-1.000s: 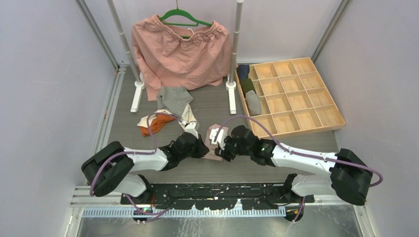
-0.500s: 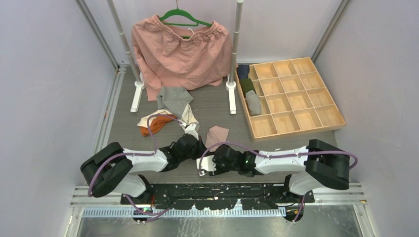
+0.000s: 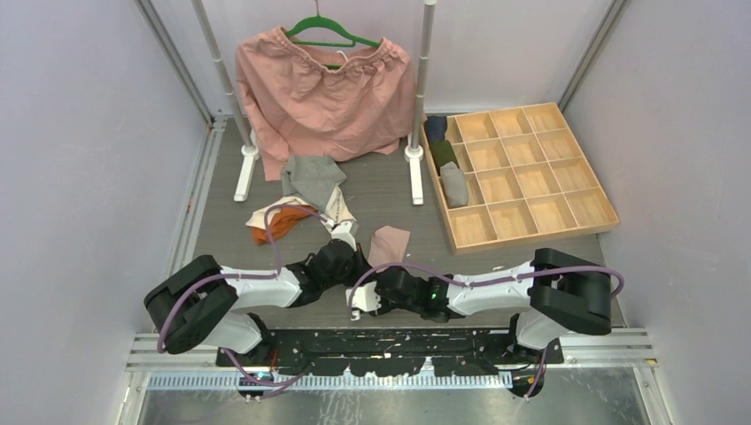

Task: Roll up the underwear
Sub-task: Roll the underwear to the center of the board.

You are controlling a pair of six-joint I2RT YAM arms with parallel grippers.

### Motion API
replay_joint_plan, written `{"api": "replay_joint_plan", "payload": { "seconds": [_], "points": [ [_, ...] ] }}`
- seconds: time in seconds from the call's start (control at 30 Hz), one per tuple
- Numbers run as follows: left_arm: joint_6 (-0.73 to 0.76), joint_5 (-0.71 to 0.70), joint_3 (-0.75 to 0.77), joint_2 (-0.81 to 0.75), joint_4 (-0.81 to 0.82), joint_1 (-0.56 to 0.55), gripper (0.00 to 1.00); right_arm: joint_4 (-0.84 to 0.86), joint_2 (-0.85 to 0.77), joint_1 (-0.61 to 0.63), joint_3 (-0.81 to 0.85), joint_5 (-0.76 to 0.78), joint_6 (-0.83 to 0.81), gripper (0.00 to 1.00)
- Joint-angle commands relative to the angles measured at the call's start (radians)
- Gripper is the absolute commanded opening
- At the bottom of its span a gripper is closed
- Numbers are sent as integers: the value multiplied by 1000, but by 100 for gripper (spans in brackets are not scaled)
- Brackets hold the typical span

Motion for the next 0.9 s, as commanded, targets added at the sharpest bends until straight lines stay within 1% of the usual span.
{"api": "replay_joint_plan", "payload": {
  "seconds": [0.0,0.13,0.2,0.27,0.43,0.5,0.53,0.63,0.7,0.87],
  "points": [
    [12,14,-19,29,-167,-14,1,54,33,21,33,51,7,53],
    [12,17,-18,23,-169,-14,1,58,59,28,41,95,10,52],
    [12,17,-18,18,-170,-14,1,49,70,27,45,117,12,48],
    [10,16,-21,12,-173,-14,1,41,75,28,45,144,13,41],
    [-35,28,-43,-32,-140,-13,1,40,64,28,20,165,40,13],
    [-47,33,-43,-64,-140,-14,1,41,56,27,7,162,48,4],
    [-52,26,-41,-87,-150,-13,1,43,50,28,2,156,54,1],
    [-56,-22,-41,-178,-200,-13,1,51,21,28,-11,115,90,1],
    [-55,-79,-41,-255,-258,-13,1,57,5,27,-15,66,126,1],
    [-55,-178,-59,-442,-412,-13,1,9,-14,0,6,-150,241,1]
  ]
}}
